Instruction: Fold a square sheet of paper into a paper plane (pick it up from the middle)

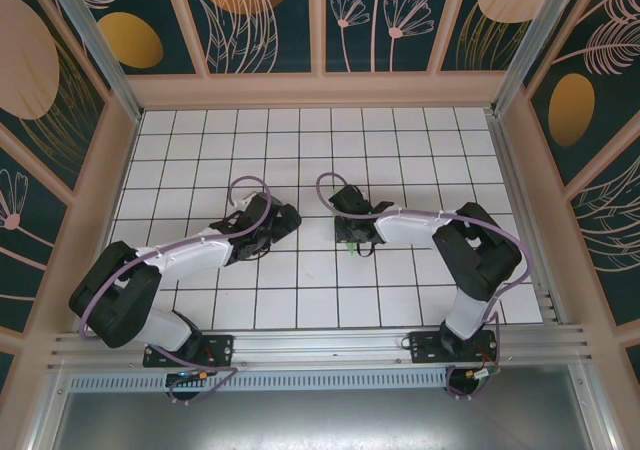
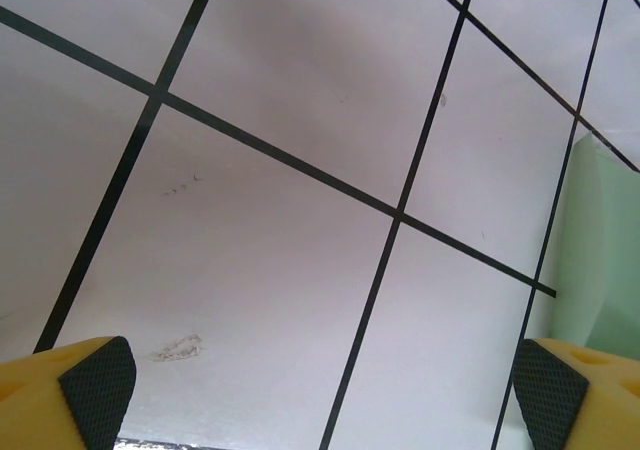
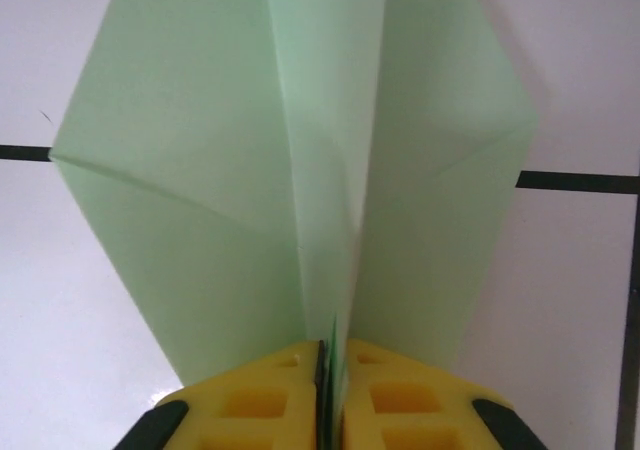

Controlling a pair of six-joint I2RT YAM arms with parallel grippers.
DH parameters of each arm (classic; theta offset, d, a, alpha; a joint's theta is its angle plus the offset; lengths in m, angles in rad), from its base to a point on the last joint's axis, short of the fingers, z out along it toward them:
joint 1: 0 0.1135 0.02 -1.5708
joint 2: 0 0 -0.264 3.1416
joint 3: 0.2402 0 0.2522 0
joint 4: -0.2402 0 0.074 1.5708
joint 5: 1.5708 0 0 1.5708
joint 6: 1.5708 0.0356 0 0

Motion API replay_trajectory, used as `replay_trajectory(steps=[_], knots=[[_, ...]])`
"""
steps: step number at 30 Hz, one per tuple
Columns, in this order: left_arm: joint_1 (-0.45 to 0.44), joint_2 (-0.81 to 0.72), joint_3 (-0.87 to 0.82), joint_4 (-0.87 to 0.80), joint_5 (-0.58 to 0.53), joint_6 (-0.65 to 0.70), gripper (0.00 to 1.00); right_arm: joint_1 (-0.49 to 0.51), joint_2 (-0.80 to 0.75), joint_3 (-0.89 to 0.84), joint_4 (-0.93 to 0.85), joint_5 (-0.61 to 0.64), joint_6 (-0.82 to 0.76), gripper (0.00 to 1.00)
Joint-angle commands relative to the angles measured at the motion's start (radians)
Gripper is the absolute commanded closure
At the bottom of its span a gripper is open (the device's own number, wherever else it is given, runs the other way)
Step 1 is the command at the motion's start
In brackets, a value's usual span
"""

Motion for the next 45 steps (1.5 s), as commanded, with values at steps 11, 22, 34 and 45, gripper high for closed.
replay_trajectory(steps=[11,22,34,45], knots=[[0.017,-0.012,-0.013,-0.044,-0.026,0.004,0.01,0.0,0.072,-0.021,-0.023,0.008,0.064,0.93],[0.041,-0.051,-0.009,-0.081,-0.049,0.041,0.01,-0.128,0.154,0.29,-0.02,0.064,-0.101,0.97],[0.058,-0.054,-0.016,-0.09,-0.046,0.072,0.02,-0.189,0.352,0.475,-0.031,0.07,-0.171,0.92],[0.1,-0.082,0.029,-0.111,-0.079,0.128,0.01,-0.188,0.357,0.486,-0.071,0.058,-0.131,0.85]])
